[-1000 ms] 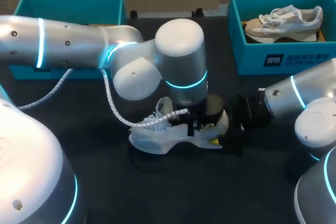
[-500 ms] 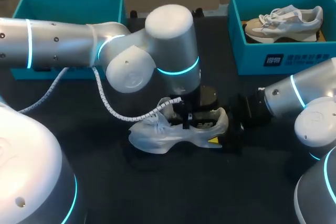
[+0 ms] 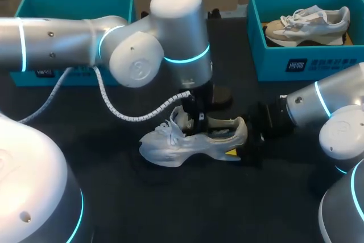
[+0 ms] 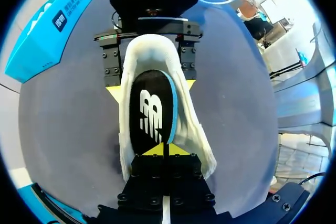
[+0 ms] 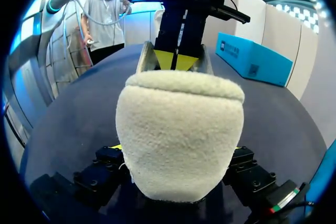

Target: Take the shoe out of the shoebox, open the shoe tongue, remove and reinsert the insole, then place the shoe into the shoebox

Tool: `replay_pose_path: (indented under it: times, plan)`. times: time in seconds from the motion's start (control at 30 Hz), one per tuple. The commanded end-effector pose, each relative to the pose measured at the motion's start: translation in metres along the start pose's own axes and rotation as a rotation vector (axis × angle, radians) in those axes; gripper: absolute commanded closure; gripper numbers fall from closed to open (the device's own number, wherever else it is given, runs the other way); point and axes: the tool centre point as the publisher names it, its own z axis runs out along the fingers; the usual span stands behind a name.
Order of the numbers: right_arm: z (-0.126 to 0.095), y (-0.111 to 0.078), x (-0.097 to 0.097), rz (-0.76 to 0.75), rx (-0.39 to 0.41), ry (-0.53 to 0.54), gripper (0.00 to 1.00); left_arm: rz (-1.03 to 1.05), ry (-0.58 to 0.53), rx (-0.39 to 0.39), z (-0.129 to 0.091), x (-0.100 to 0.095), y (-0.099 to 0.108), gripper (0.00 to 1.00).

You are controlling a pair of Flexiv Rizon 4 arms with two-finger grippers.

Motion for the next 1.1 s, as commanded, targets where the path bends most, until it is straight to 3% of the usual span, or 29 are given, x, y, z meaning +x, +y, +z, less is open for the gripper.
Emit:
replay_pose_path:
  times: [0.03,0.37,1.1]
  plan:
    - [0.001,0.001,0.001,-0.001,0.004,-0.001,1.00,0.000,0.023,0.015,-0.011,0.000,0.008,1.00]
    - [0.001,0.001,0.001,-0.001,0.004,-0.001,1.00,-0.021,0.071,0.058,-0.030,0.003,0.013,1.00]
    - [0.001,0.001,0.001,-0.001,0.004,-0.001,1.00,-0.002,0.102,0.156,-0.055,0.016,-0.008,1.00]
